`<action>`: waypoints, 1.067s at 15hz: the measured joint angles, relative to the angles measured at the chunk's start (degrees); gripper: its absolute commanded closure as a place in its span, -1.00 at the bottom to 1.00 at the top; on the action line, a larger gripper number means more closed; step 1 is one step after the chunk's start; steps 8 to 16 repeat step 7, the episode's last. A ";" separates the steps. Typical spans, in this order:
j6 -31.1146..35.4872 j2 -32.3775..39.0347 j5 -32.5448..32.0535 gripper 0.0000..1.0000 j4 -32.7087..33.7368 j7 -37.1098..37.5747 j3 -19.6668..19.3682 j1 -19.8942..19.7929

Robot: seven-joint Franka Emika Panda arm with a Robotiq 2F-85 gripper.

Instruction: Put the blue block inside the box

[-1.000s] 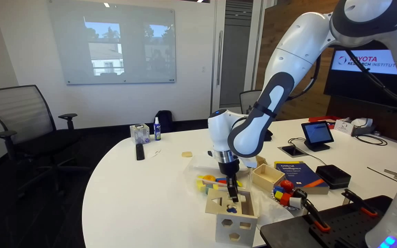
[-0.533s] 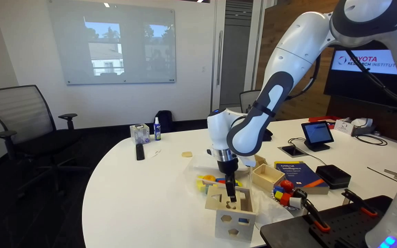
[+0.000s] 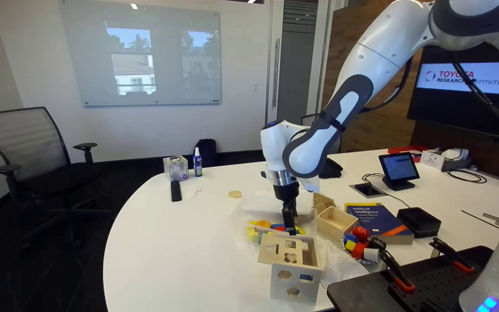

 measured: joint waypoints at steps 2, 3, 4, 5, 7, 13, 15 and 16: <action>-2.24 -2.53 0.68 -1.00 -0.31 0.00 0.02 -1.11; -2.91 -3.85 1.12 -1.00 -0.74 -0.07 0.05 -1.72; -3.10 -5.32 1.63 -1.00 -1.46 -0.23 0.07 -2.40; -3.10 -6.82 2.28 -1.00 -2.40 -0.45 0.12 -3.09; -3.07 -9.81 3.57 -1.00 -4.42 -0.81 0.18 -4.39; -3.07 -9.81 3.57 -1.00 -4.42 -0.81 0.18 -4.39; -3.07 -9.81 3.57 -1.00 -4.42 -0.81 0.18 -4.39; -3.07 -9.81 3.57 -1.00 -4.42 -0.81 0.18 -4.39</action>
